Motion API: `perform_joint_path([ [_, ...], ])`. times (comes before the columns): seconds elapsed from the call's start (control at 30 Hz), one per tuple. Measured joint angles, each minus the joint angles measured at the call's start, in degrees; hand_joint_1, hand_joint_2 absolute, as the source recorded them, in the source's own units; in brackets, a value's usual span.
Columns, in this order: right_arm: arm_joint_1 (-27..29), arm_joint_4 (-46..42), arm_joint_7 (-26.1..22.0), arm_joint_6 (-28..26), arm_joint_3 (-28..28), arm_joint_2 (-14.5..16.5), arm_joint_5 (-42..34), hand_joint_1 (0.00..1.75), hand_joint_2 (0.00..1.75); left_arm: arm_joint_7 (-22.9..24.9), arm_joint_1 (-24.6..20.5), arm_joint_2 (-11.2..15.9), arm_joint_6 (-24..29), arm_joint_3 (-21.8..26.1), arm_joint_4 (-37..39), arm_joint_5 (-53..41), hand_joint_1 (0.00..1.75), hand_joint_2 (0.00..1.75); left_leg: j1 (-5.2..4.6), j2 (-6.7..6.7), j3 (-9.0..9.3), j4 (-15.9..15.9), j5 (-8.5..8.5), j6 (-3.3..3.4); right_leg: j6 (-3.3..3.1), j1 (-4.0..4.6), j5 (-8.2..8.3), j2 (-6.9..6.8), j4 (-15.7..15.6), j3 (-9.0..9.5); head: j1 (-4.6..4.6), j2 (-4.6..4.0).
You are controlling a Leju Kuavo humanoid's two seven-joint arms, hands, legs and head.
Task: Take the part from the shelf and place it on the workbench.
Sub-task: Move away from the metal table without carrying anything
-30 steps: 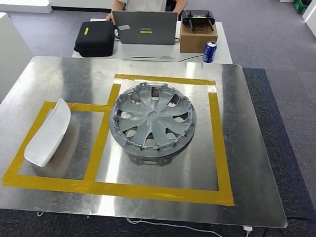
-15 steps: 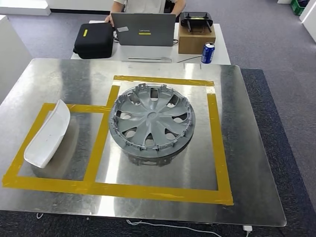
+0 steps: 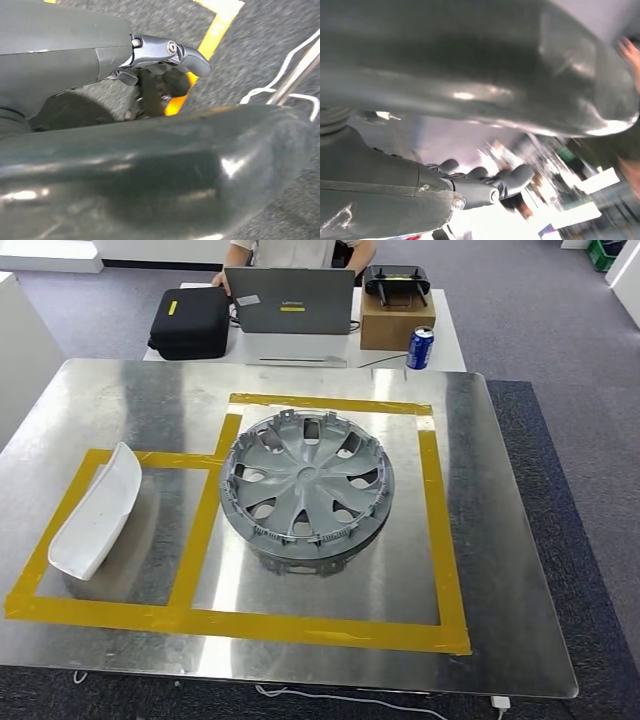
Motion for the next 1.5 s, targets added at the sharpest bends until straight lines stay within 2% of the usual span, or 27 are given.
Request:
perform_joint_path([
  [0.03, -0.24, 3.50, -0.20, -0.01, 0.00, 0.10, 0.47, 0.00, 0.00, -0.02, -0.25, 0.21, 0.27, 0.13, 0.02, -0.25, 0.00, 0.00, 0.04, 0.01, 0.00, -0.01, 0.02, -0.03, -0.03, 0.04, 0.01, 0.03, 0.01, 0.00, 0.01, 0.00],
  [0.1, -1.26, 18.80, 1.11, 3.49, 0.16, 0.03, 5.83, 0.00, 0.00, -0.14, -0.83, 0.74, 0.98, 0.53, 0.08, -1.39, 0.00, 0.00, 0.18, 0.05, -0.01, -0.03, 0.07, -0.13, -0.11, 0.16, 0.03, 0.08, 0.04, 0.03, 0.01, 0.00],
  [0.17, -2.20, 35.73, 5.02, 13.88, 0.76, -0.97, 14.08, 0.00, 0.00, -0.06, -1.13, 1.13, 1.23, 0.77, 0.14, -2.82, 0.00, 0.00, 0.29, 0.07, -0.01, -0.05, 0.12, -0.21, -0.17, 0.25, 0.03, 0.09, 0.07, 0.05, 0.03, 0.00],
  [0.23, -2.68, 46.09, 7.84, 28.27, 1.61, -2.27, 18.88, 0.00, 0.00, 0.32, -1.16, 1.61, 0.96, 0.75, 0.16, -3.59, 0.00, 0.00, 0.24, 0.07, -0.02, 0.01, 0.09, -0.20, -0.16, 0.20, 0.05, 0.07, 0.05, 0.04, 0.03, 0.00],
  [0.3, -3.24, 53.77, 7.93, 37.34, 2.31, -3.15, 20.50, 0.00, 0.00, 1.18, -1.24, 2.23, 0.99, 0.74, 0.18, -3.98, 0.00, 0.00, 0.07, 0.06, -0.04, 0.16, -0.02, 0.09, 0.02, -0.04, 0.13, 0.05, -0.03, 0.05, -0.03, 0.00],
  [0.33, -3.56, 56.81, 7.41, 37.49, 2.49, -3.52, 20.36, 0.00, 0.00, 1.97, -1.27, 2.51, 1.18, 0.72, 0.19, -4.20, 0.00, 0.00, -0.04, 0.05, -0.07, 0.23, -0.05, 0.30, 0.15, -0.18, 0.20, 0.03, -0.08, 0.07, -0.03, 0.00],
  [0.43, -4.59, 63.74, 5.28, 27.54, 2.64, -4.10, 20.34, 0.00, 0.00, 4.99, -1.29, 3.00, 1.92, 0.53, 0.20, -5.32, 0.00, 0.00, -0.12, 0.08, -0.04, -0.15, 0.76, 0.84, 0.75, -0.40, 0.64, 0.02, -0.29, 0.10, -0.05, 0.00],
  [0.47, -4.84, 65.59, 4.87, 24.32, 3.01, -4.31, 21.89, 0.00, 0.00, 6.16, -1.33, 3.07, 2.55, 0.22, 0.21, -6.58, 0.00, 0.00, -0.01, 0.16, 0.00, -0.52, 1.26, 1.07, 0.93, -0.38, 0.10, -0.08, 0.10, -0.10, 0.00, 0.00],
  [0.53, -5.13, 68.38, 4.51, 20.05, 4.95, -4.87, 27.16, 0.00, 0.00, 8.50, -1.32, 3.17, 4.35, -1.34, 0.22, -10.48, 0.00, 0.00, 0.22, 0.41, -0.07, -1.15, 2.00, 1.51, 1.10, -0.32, -3.23, -0.34, 4.01, -1.57, 0.29, 0.00],
  [0.6, -5.39, 70.69, 4.09, 16.28, 7.96, -5.53, 31.72, 0.00, 0.00, 10.22, -1.08, 3.24, 5.56, -3.28, 0.22, -13.13, 0.00, 0.00, 0.09, 0.73, -0.44, -1.17, 2.31, 1.70, 1.23, -0.29, -7.84, -0.48, 11.89, -4.07, 0.50, 0.00],
  [0.63, -5.58, 71.61, 3.81, 14.44, 9.16, -5.82, 32.61, 0.00, 0.00, 10.74, -0.98, 3.26, 5.72, -3.88, 0.22, -13.37, 0.00, 0.00, 0.03, 0.87, -0.65, -1.15, 2.45, 1.67, 1.30, -0.29, -9.27, -0.50, 15.11, -4.88, 0.51, 0.00],
  [0.67, -5.78, 72.39, 3.57, 12.70, 10.00, -6.03, 32.76, 0.00, 0.00, 11.14, -0.94, 3.28, 5.81, -4.21, 0.23, -13.31, 0.00, 0.00, 0.01, 0.95, -0.83, -1.12, 2.60, 1.58, 1.36, -0.30, -9.59, -0.53, 16.33, -4.71, 0.51, 0.00],
  [0.7, -5.98, 73.06, 3.44, 11.37, 10.58, -6.21, 32.63, 0.00, 0.00, 11.44, -0.93, 3.30, 5.91, -4.44, 0.24, -13.30, 0.00, 0.00, 0.05, 0.94, -1.02, -1.07, 2.75, 1.45, 1.40, -0.33, -8.85, -0.56, 15.05, -3.30, 0.51, 0.00],
  [0.77, -6.30, 74.03, 3.40, 10.12, 11.44, -6.62, 32.46, 0.00, 0.00, 11.72, -0.89, 3.34, 6.02, -5.02, 0.24, -13.32, 0.00, 0.00, 0.21, 0.83, -1.35, -0.79, 2.95, 0.97, 1.49, -0.46, -6.35, -0.60, 6.95, 2.11, 0.55, 0.00],
  [0.83, -6.61, 74.74, 3.37, 9.84, 12.14, -6.87, 32.42, 0.00, 0.00, 11.79, -0.88, 3.46, 6.09, -5.45, 0.24, -13.32, 0.00, 0.00, 0.13, 0.72, -1.70, -0.43, 3.16, 0.23, 0.94, -0.43, -5.06, -0.32, 1.09, 5.74, 0.59, 0.00],
  [0.97, -7.05, 75.98, 4.92, 9.09, 13.08, -7.10, 33.50, 0.00, 0.00, 12.63, -0.93, 3.68, 6.59, -5.62, 0.24, -13.12, 0.00, 0.00, 0.11, 0.64, -2.52, 0.14, 3.40, -1.25, -1.26, -0.26, -4.50, -0.08, 0.58, 4.78, 0.40, 0.00],
  [1.0, -7.08, 76.34, 6.24, 9.32, 13.66, -7.10, 34.89, 0.00, 0.00, 13.05, -0.90, 3.72, 6.90, -5.66, 0.24, -13.24, 0.00, 0.00, 0.16, 0.67, -3.17, 1.27, 2.14, -1.51, -1.83, -0.28, -4.10, -0.18, 0.54, 4.28, 0.28, 0.00],
  [1.07, -7.08, 77.08, 8.96, 10.57, 15.34, -7.01, 37.68, 0.00, 0.00, 13.81, -0.92, 3.76, 7.39, -5.84, 0.25, -13.74, 0.00, 0.00, 0.17, 0.74, -5.59, 6.96, -2.71, -1.80, -2.69, -0.23, -3.12, -0.38, 0.48, 3.13, -0.09, 0.00],
  [1.13, -7.14, 77.73, 10.58, 12.03, 16.45, -6.70, 37.86, 0.00, 0.00, 14.06, -0.96, 3.80, 7.54, -6.08, 0.26, -14.00, 0.00, 0.00, 0.14, 0.74, -7.99, 14.31, -6.90, -1.87, -2.92, -0.03, -2.10, -0.51, 0.51, 1.69, -0.31, 0.00],
  [1.17, -7.19, 77.99, 11.24, 12.72, 16.66, -6.50, 37.46, 0.00, 0.00, 14.01, -0.97, 3.86, 7.63, -6.20, 0.26, -14.07, 0.00, 0.00, 0.12, 0.74, -8.17, 16.21, -7.33, -1.81, -2.89, 0.05, -1.58, -0.56, 0.52, 1.00, -0.31, 0.00],
  [1.2, -7.23, 78.23, 11.95, 13.54, 16.79, -6.32, 37.42, 0.00, 0.00, 13.84, -0.98, 3.96, 7.75, -6.33, 0.26, -14.15, 0.00, 0.00, 0.10, 0.74, -7.38, 16.17, -6.61, -1.71, -2.79, 0.11, -1.07, -0.59, 0.54, 0.35, -0.31, 0.00],
  [1.23, -7.23, 78.45, 12.77, 14.51, 17.05, -6.19, 37.96, 0.00, 0.00, 13.56, -1.01, 4.08, 7.92, -6.49, 0.26, -14.30, 0.00, 0.00, 0.08, 0.74, -5.45, 13.94, -5.04, -1.56, -2.65, 0.13, -0.53, -0.59, 0.54, -0.27, -0.32, 0.00],
  [1.3, -7.19, 78.79, 14.75, 16.71, 18.32, -6.08, 39.80, 0.00, 0.00, 12.86, -1.21, 4.30, 8.28, -6.89, 0.26, -14.97, 0.00, 0.00, 0.04, 0.74, 0.38, 5.80, -2.48, -1.29, -2.24, 0.22, 0.52, -0.56, 0.64, -1.26, -0.38, 0.00],
  [1.37, -7.13, 78.98, 16.49, 18.06, 20.61, -6.06, 40.34, 0.00, 0.00, 12.47, -1.53, 4.46, 8.69, -7.59, 0.26, -16.27, 0.00, 0.00, -0.08, 0.68, 4.27, -0.36, -2.22, -0.87, -1.61, 0.38, 1.61, -0.56, 0.68, -1.82, -0.42, 0.01],
  [1.43, -7.05, 79.10, 17.33, 18.69, 22.41, -6.06, 39.05, 0.00, 0.00, 12.63, -1.60, 4.57, 9.25, -8.36, 0.26, -17.34, 0.00, 0.00, -0.31, 0.67, 4.37, -1.58, -2.09, -0.09, -0.83, 0.32, 2.85, -0.57, 0.26, -1.98, -0.33, 0.01],
  [1.47, -7.01, 79.17, 17.57, 19.00, 22.81, -6.06, 38.16, 0.00, 0.00, 13.03, -1.54, 4.60, 9.60, -8.62, 0.27, -17.54, 0.00, 0.00, -0.35, 0.78, 3.91, -1.55, -1.61, 0.40, -0.50, 0.21, 2.93, -0.57, 0.15, -2.14, -0.26, 0.00],
  [1.5, -6.94, 79.25, 17.73, 19.30, 22.93, -6.03, 37.24, 0.00, 0.00, 13.64, -1.49, 4.64, 9.96, -8.75, 0.27, -17.59, 0.00, 0.00, -0.36, 0.89, 3.39, -1.54, -1.03, 0.96, -0.22, 0.11, 1.99, -0.59, 0.73, -2.52, -0.17, 0.00],
])
